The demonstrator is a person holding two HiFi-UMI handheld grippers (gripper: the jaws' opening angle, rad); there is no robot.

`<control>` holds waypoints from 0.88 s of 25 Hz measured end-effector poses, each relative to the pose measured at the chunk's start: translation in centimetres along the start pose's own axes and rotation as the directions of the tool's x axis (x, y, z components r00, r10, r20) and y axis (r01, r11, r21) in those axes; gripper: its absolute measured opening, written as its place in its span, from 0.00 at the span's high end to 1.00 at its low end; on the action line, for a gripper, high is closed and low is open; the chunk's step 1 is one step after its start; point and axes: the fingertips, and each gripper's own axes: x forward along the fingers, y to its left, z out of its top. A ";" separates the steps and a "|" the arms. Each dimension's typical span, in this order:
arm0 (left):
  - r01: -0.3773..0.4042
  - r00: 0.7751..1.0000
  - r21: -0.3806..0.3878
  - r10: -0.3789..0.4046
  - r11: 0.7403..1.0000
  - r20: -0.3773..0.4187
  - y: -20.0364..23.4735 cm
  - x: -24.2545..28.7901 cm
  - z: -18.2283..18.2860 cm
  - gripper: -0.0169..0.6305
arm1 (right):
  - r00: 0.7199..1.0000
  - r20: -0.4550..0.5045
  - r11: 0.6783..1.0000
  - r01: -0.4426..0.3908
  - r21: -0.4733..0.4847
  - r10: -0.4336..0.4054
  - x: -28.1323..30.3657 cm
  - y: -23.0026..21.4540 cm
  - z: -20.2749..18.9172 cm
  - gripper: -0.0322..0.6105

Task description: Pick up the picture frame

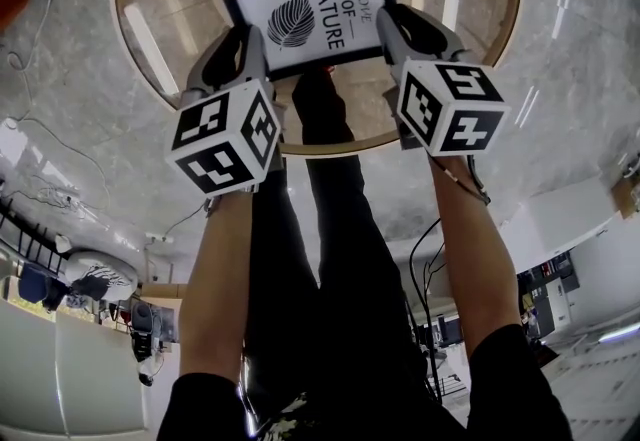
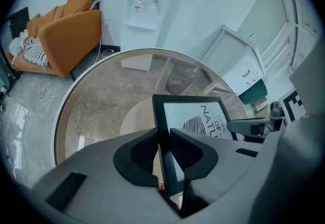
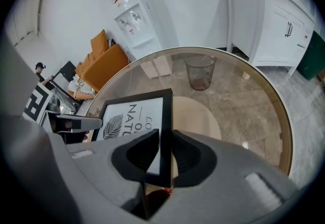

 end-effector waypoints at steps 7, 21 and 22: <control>0.000 1.000 0.019 0.000 1.000 0.025 -0.1 -0.6 0.7 0.85 | 1.000 0.013 1.000 0.007 0.014 -0.007 -0.2 0.1 0.2 0.83; 0.040 0.991 0.062 -0.047 0.997 0.123 -0.9 -4.5 3.5 0.85 | 0.992 0.123 0.999 0.040 0.008 -0.041 -3.8 2.0 2.7 0.83; 0.044 0.991 0.064 -0.051 0.997 0.128 -1.0 -5.1 3.9 0.85 | 0.991 0.130 0.999 0.042 0.007 -0.043 -4.4 2.3 3.1 0.83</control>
